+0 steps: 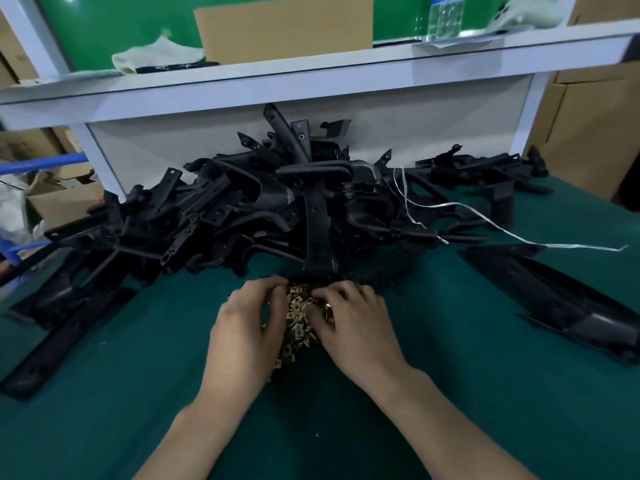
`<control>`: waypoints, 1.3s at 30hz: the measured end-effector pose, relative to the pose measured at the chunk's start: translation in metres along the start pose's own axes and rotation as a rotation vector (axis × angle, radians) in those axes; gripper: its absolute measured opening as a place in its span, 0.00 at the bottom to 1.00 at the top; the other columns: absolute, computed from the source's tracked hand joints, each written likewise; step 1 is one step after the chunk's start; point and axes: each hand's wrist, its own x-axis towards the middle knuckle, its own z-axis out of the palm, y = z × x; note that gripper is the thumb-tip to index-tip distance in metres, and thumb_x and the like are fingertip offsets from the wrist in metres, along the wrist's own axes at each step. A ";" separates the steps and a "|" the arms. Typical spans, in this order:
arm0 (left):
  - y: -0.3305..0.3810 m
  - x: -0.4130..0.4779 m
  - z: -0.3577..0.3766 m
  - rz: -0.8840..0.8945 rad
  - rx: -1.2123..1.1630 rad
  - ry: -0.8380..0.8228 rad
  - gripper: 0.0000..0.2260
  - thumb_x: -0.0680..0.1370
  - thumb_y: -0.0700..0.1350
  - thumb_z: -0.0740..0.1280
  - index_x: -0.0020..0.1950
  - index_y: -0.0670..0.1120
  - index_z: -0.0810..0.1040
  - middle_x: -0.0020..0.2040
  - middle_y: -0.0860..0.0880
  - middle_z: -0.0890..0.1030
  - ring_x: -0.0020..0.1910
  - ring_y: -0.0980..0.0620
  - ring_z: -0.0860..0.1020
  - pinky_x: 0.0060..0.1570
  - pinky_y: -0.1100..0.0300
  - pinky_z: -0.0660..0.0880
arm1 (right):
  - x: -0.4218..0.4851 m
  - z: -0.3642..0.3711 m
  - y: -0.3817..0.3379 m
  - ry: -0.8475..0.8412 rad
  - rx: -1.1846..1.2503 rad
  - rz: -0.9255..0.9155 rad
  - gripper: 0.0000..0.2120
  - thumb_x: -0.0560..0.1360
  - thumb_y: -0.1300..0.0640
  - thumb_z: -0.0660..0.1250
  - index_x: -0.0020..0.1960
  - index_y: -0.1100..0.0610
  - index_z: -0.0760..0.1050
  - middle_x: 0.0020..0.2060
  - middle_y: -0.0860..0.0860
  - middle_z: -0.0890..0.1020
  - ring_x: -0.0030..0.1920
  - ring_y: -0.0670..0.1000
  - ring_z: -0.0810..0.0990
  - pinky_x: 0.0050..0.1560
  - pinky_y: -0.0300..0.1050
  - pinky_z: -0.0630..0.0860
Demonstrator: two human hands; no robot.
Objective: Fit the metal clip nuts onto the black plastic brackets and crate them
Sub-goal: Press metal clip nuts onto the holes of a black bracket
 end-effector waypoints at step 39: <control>0.060 -0.020 0.026 0.248 0.641 -0.058 0.18 0.73 0.46 0.77 0.61 0.45 0.82 0.35 0.51 0.82 0.25 0.52 0.79 0.18 0.61 0.66 | 0.000 -0.041 0.023 0.240 1.361 0.314 0.29 0.74 0.27 0.54 0.67 0.41 0.71 0.52 0.51 0.86 0.52 0.52 0.85 0.53 0.47 0.76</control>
